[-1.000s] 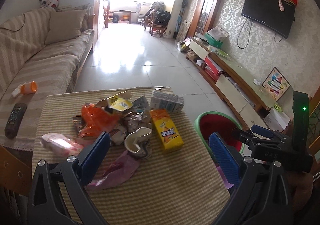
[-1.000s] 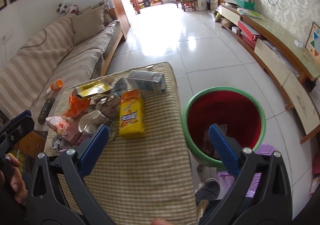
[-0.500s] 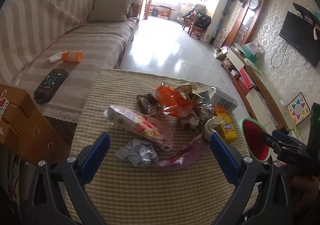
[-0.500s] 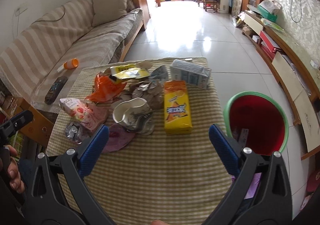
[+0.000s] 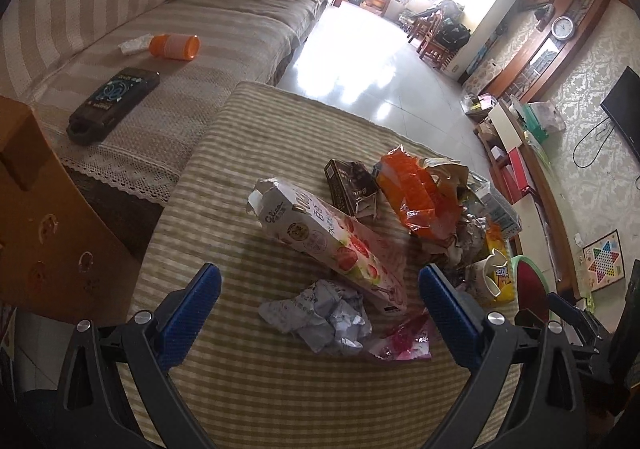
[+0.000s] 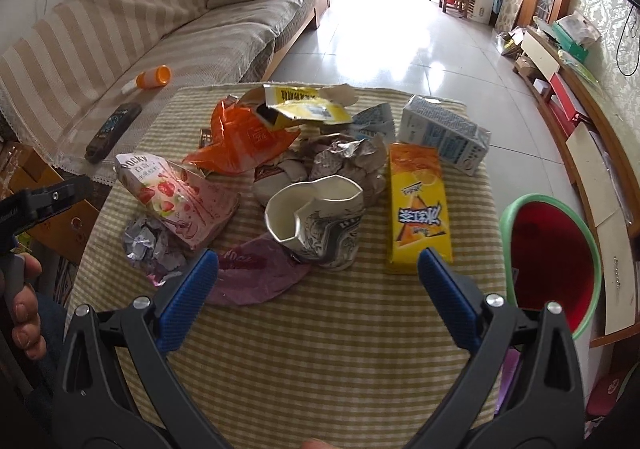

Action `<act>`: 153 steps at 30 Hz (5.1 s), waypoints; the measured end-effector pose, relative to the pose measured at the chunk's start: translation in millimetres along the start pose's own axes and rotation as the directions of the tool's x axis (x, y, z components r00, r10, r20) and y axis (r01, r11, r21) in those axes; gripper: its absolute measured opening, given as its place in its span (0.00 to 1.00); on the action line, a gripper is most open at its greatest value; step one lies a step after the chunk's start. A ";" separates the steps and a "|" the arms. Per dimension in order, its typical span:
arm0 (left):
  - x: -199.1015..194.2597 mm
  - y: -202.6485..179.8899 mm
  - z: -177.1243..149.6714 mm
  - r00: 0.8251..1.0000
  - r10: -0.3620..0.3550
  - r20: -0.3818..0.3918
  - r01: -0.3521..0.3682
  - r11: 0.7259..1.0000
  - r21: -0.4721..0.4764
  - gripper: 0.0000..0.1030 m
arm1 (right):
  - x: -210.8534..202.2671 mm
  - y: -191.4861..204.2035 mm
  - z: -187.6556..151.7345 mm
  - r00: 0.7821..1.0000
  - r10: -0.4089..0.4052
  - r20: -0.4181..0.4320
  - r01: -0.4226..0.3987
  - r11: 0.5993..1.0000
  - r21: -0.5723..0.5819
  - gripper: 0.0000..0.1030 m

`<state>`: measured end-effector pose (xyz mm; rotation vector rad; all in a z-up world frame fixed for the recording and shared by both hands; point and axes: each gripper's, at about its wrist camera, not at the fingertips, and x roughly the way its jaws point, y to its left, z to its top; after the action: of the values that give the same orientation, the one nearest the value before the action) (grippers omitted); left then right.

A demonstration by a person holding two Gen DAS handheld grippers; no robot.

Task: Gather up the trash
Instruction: 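Move both tools back over the table toward the remaining trash, then grasp the Glico snack box with the left gripper while the right grasps the paper cup, then carry the box and cup over the red bucket and release both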

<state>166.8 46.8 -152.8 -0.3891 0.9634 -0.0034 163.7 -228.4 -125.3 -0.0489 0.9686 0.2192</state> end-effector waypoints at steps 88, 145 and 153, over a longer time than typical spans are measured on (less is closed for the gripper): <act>-68.2 -235.1 -21.9 0.962 -0.240 0.132 0.164 0.891 0.423 0.26 | -141.3 -167.0 -25.1 0.949 -0.003 0.315 -0.065 0.977 0.205 0.23; 67.1 -439.9 -76.4 0.954 -0.274 -0.125 0.293 0.745 0.599 0.78 | -73.6 -342.4 -55.4 0.986 -0.095 0.134 0.031 0.908 0.417 0.45; 34.7 -396.1 -52.1 0.962 -0.270 -0.032 0.239 0.784 0.573 0.92 | -87.1 -325.4 -47.6 0.978 -0.142 0.156 0.070 0.916 0.396 0.91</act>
<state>211.8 -344.7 -78.5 0.0463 0.8037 -0.5234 144.7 -567.0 -99.0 0.2801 0.8096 -0.0725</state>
